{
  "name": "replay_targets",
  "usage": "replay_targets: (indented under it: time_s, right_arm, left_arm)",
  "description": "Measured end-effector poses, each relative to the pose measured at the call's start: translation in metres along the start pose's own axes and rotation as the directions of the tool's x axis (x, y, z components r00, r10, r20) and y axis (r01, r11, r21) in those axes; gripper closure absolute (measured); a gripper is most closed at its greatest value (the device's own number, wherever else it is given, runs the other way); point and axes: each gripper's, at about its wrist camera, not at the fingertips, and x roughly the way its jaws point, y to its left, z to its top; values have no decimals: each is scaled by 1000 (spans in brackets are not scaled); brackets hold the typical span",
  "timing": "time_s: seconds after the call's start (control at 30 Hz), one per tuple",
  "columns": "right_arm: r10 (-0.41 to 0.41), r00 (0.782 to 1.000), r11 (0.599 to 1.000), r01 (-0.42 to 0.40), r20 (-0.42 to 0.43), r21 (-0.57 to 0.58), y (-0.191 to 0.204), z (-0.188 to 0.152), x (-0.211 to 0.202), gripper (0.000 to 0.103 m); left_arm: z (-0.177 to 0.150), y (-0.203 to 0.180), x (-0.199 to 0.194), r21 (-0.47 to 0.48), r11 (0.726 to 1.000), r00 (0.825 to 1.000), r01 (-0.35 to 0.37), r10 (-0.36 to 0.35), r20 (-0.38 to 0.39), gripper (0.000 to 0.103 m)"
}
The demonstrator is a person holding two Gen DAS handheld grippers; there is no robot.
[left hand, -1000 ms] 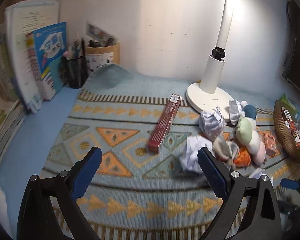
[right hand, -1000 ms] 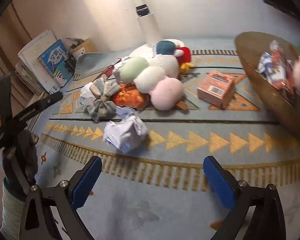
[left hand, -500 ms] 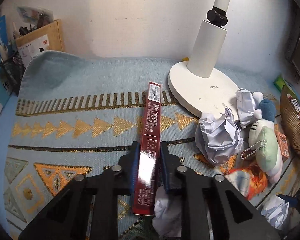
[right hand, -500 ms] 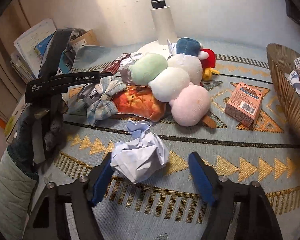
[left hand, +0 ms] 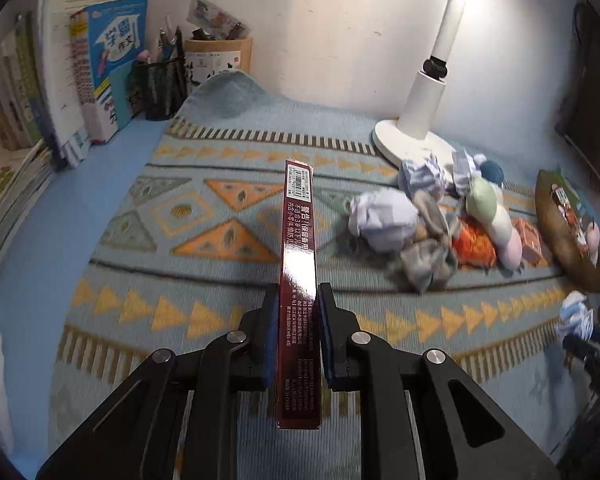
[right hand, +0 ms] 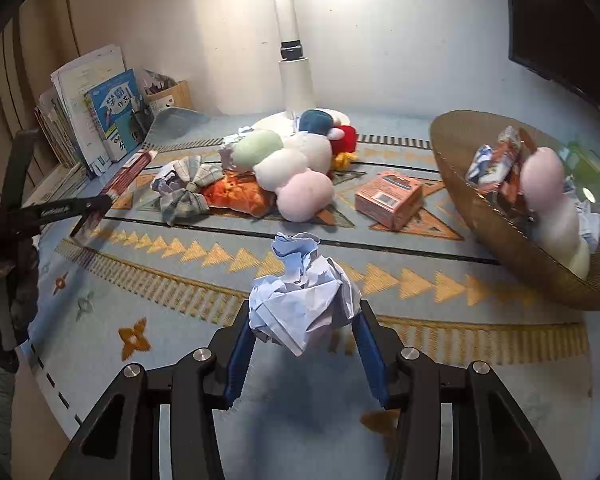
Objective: Organize objects
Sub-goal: 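Grasp the dark red box with the left gripper while the right grasps a crumpled paper ball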
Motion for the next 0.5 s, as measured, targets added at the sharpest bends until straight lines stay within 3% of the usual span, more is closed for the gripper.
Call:
replay_targets:
  time_s: [0.2,0.33,0.4,0.5]
  right_arm:
    - [-10,999,1000,10,-46,2,-15,-12,8,55]
    - [8,996,1000,-10,-91,-14,-11,-12,17,55]
    - [13,995,1000,-14,-99,-9,-11,-12,19,52]
    - [26,994,999,-28,-107,-18,-9,-10,20,36]
  left_arm:
    - [-39,-3,-2,-76,996,999,39,-40,-15,88]
    - [-43,-10,-5,-45,999,1000,-22,23,11,87]
    - [-45,-14,-1,-26,999,999,-46,46,-7,88]
    - [-46,-23,-1,22,996,996,-88,87,7,87]
